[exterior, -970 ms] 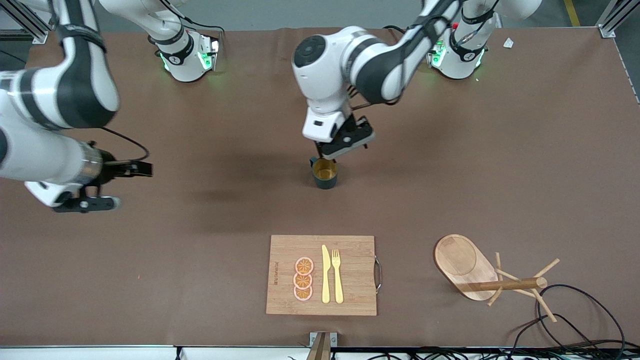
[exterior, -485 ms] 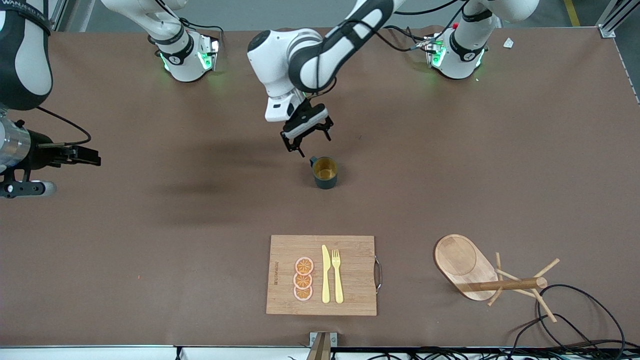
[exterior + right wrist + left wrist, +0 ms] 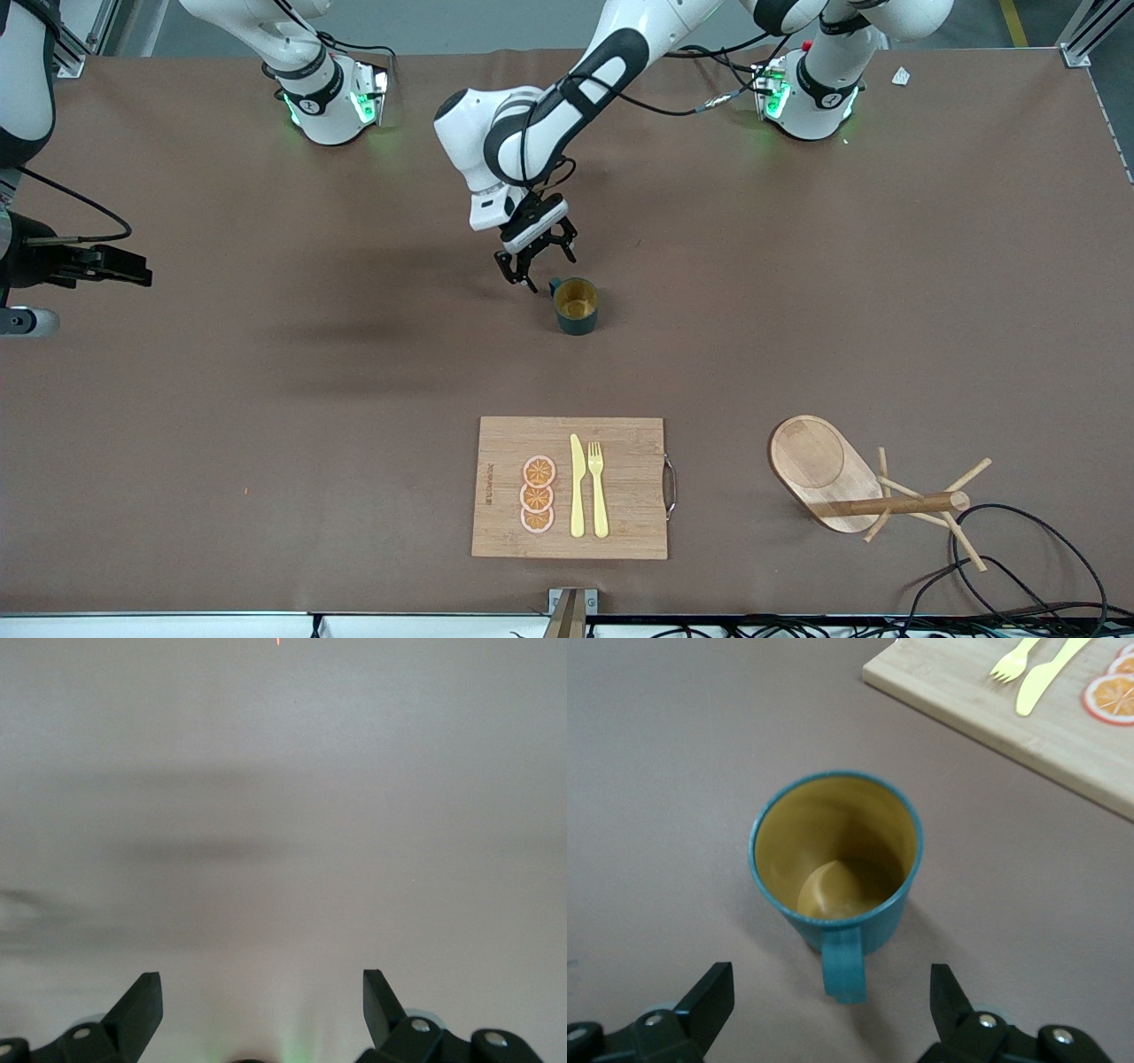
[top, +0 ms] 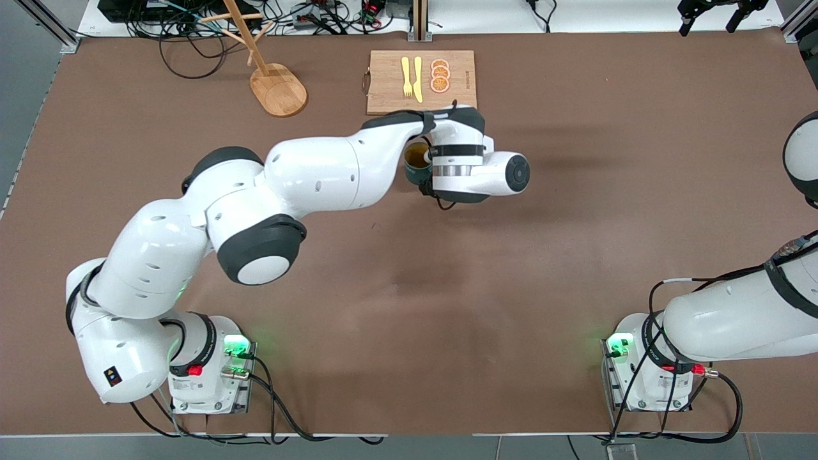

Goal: Pass cup and hang on rack
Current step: 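Grasp the mug handle with the left gripper while the right gripper withdraws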

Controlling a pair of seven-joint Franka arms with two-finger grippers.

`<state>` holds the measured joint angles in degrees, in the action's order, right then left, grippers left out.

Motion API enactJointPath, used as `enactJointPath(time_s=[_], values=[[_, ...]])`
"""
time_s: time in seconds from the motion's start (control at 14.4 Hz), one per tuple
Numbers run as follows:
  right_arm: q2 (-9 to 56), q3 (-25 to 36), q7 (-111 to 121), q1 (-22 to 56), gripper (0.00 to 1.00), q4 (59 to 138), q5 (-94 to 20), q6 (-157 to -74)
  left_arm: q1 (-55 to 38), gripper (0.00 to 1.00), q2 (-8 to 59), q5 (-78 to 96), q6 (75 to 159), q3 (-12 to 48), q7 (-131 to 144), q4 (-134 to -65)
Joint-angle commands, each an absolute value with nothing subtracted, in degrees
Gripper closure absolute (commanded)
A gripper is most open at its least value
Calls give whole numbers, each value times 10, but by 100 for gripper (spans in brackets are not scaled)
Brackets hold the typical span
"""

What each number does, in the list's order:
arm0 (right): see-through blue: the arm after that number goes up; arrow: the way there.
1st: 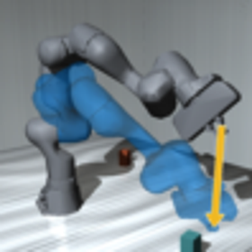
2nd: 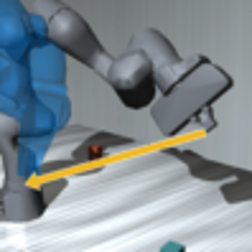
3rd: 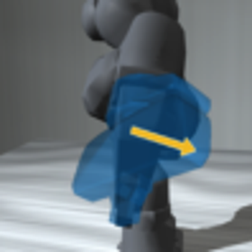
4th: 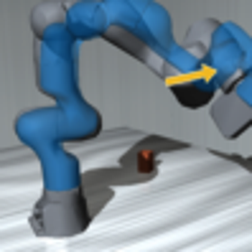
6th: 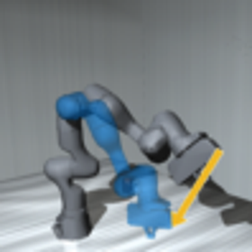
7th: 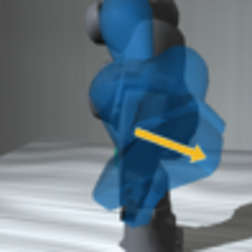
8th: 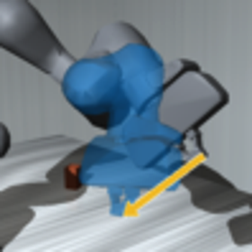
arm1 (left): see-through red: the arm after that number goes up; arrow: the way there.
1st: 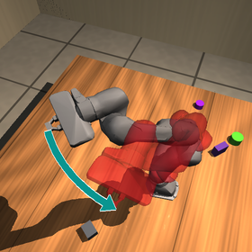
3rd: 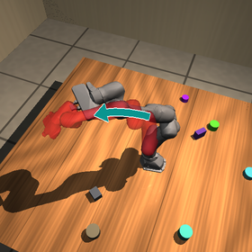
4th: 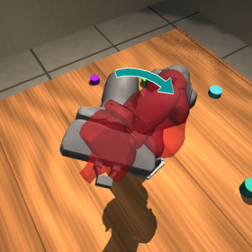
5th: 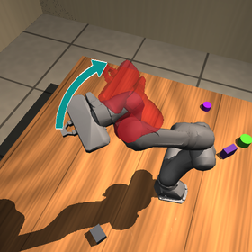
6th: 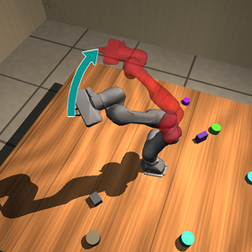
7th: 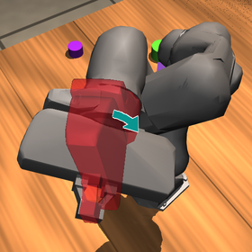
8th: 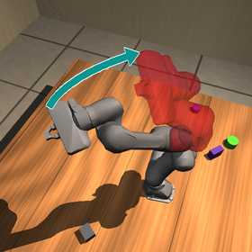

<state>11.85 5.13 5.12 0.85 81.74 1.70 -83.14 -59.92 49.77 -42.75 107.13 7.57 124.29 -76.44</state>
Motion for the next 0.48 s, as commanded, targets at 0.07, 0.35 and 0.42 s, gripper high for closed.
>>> enactJointPath(time_s=[0.07, 0.35, 0.42], values=[[124, 37, 49, -17, 0, 806, 13, -822, -606, 17, 512, -439, 1067, 69, 1250, -747], [122, 36, 47, -8, 0, 804, 12, -827, -606, 31, 513, -438, 1067, 69, 1250, -747], [122, 37, 47, -7, 0, 804, 16, -825, -606, 35, 514, -438, 1067, 69, 1250, -747]])
